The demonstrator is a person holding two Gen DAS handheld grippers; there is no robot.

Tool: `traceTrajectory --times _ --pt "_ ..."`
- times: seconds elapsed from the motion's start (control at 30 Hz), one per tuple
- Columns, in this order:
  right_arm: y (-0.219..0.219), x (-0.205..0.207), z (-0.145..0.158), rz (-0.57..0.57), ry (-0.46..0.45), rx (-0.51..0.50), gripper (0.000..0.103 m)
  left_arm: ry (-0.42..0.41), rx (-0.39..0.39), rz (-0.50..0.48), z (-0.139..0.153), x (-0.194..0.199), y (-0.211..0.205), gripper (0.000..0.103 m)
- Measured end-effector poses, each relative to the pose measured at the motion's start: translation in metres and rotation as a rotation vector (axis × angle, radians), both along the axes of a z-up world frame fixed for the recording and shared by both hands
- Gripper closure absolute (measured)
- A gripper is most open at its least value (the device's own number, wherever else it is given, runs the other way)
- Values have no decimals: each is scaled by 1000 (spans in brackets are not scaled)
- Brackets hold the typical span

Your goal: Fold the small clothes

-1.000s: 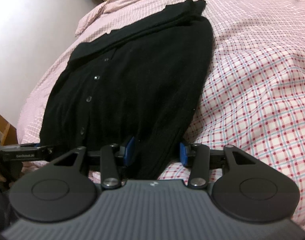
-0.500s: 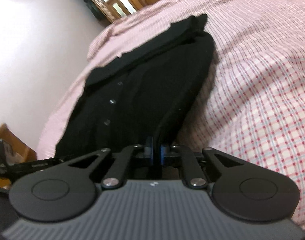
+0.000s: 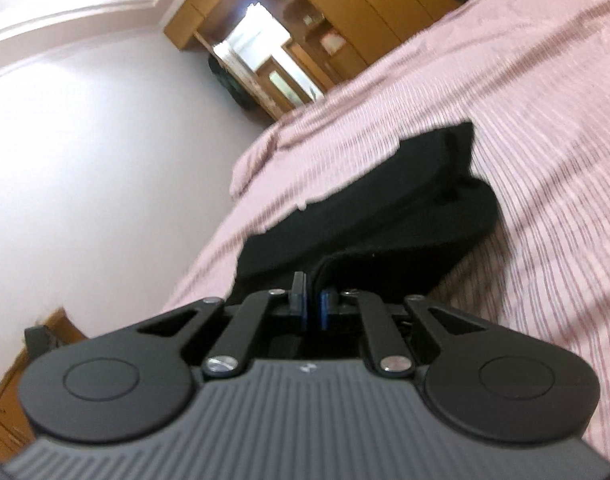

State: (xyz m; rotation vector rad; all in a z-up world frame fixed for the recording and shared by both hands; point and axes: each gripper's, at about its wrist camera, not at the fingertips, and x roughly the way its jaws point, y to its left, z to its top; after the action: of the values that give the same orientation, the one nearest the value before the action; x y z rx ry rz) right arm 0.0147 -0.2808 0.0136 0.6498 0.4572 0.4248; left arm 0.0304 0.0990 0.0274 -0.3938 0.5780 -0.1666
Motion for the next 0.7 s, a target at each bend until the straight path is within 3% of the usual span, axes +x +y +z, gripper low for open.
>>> traceTrajectory --times 0.1,0.43,0.57,0.7 --pt "-6 15 10 -49 -42 32 94 -59 52 31 20 17 -12 93" --pt "-15 93 19 -142 -61 70 95 -182 157 171 66 100 -25 94" --pt "-7 122 18 -149 -44 20 95 -142 153 157 67 132 -19 94" --pt "-1 138 10 -136 -12 -30 95 -71 215 119 49 145 -13 93"
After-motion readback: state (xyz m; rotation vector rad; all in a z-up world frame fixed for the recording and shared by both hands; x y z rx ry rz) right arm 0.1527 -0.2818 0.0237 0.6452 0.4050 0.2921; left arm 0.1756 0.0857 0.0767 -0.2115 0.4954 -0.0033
